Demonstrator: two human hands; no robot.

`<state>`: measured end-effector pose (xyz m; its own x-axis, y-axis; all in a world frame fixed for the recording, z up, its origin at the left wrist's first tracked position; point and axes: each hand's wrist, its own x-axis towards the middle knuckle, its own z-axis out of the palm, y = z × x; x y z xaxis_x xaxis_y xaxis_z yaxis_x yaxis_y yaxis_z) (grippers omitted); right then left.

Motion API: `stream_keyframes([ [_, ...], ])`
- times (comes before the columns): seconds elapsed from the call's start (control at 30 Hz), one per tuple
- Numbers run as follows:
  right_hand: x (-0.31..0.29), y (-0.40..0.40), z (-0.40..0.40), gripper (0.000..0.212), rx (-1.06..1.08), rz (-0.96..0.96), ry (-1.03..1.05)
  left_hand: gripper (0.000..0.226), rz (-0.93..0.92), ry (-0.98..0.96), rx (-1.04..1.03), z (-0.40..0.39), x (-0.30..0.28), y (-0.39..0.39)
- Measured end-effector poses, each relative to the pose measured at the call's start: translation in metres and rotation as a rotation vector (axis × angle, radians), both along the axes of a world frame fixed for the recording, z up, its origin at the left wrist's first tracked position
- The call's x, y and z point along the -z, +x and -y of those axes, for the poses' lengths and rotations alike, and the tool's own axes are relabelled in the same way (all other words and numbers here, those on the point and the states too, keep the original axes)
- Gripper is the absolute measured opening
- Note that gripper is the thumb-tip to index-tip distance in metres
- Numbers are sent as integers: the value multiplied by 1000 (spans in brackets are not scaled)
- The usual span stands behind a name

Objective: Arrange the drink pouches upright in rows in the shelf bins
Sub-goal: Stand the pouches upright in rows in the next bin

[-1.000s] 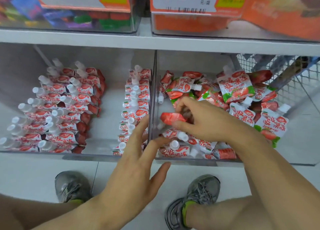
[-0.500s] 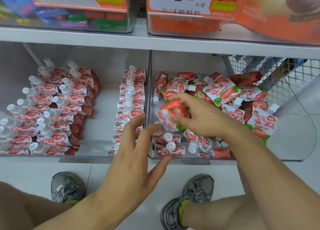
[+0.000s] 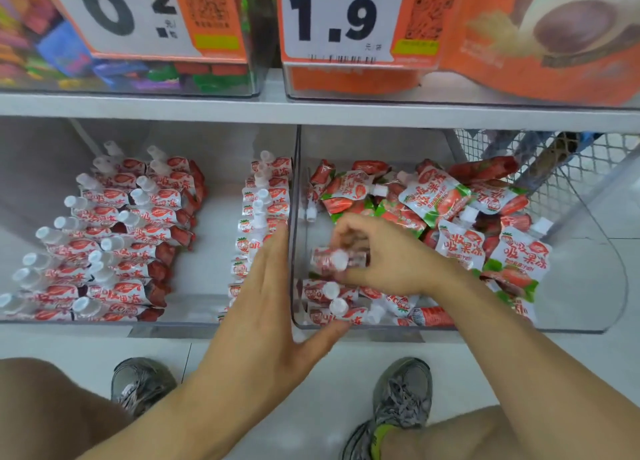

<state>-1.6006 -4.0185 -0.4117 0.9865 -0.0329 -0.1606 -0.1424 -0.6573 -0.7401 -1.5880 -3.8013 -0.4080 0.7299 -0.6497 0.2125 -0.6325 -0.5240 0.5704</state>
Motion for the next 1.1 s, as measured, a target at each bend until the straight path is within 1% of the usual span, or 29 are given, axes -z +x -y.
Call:
stream_keyframes([
  [0.07,-1,1,2,23,42,-1,-47,113,-15,16,-4,-3,7,-2],
  [0.13,-5,4,0,26,77,-8,-10,111,-16,-1,-26,-3,11,-1],
  [0.2,-7,7,-4,33,-12,-69,-75,110,-35,-31,-31,-3,13,2],
  [0.23,-7,8,-5,30,-69,-103,-129,110,-42,-39,-32,-4,13,2],
  [0.3,-11,8,-6,23,-132,-172,-156,112,-47,-35,-34,-4,13,3],
  [0.4,-16,13,-6,24,-172,-257,-175,112,-39,-30,-16,-3,13,4],
  [0.43,-18,16,-5,27,-192,-288,-170,112,-32,-26,-15,-3,12,5],
  [0.5,-22,20,2,31,-259,-360,-86,111,-30,-33,-20,-2,12,5],
  [0.57,-26,19,10,30,-273,-390,-40,111,-29,-39,-17,-2,13,5],
  [0.6,-28,19,14,27,-220,-351,-36,111,-27,-38,-13,-3,13,5],
  [0.63,-30,20,17,24,-109,-245,-45,111,-24,-34,-9,-3,14,5],
  [0.7,-32,26,25,21,154,97,-140,110,-18,-32,0,-4,14,4],
  [0.73,-33,31,29,25,226,213,-214,110,-18,-33,4,-4,14,4],
  [0.77,-33,36,33,35,237,249,-296,110,-22,-30,5,-4,15,3],
  [0.8,-29,41,38,49,205,212,-384,110,-29,-24,1,-5,14,3],
  [0.83,-24,46,41,61,152,128,-473,110,-36,-21,-4,-5,14,2],
  [0.87,-17,50,43,66,112,63,-544,110,-38,-24,-4,-5,14,2],
  [0.9,-11,54,44,61,102,56,-587,109,-37,-29,1,-4,14,3],
  [0.97,-7,58,43,40,122,151,-618,108,-37,-32,9,-4,14,3],
  [1.03,-15,58,39,23,135,256,-645,108,-41,-34,9,-3,13,4],
  [1.07,-21,56,36,21,134,301,-666,108,-36,-35,11,-3,13,4],
  [1.1,-26,53,33,24,134,323,-675,108,-28,-37,14,-3,13,4],
])
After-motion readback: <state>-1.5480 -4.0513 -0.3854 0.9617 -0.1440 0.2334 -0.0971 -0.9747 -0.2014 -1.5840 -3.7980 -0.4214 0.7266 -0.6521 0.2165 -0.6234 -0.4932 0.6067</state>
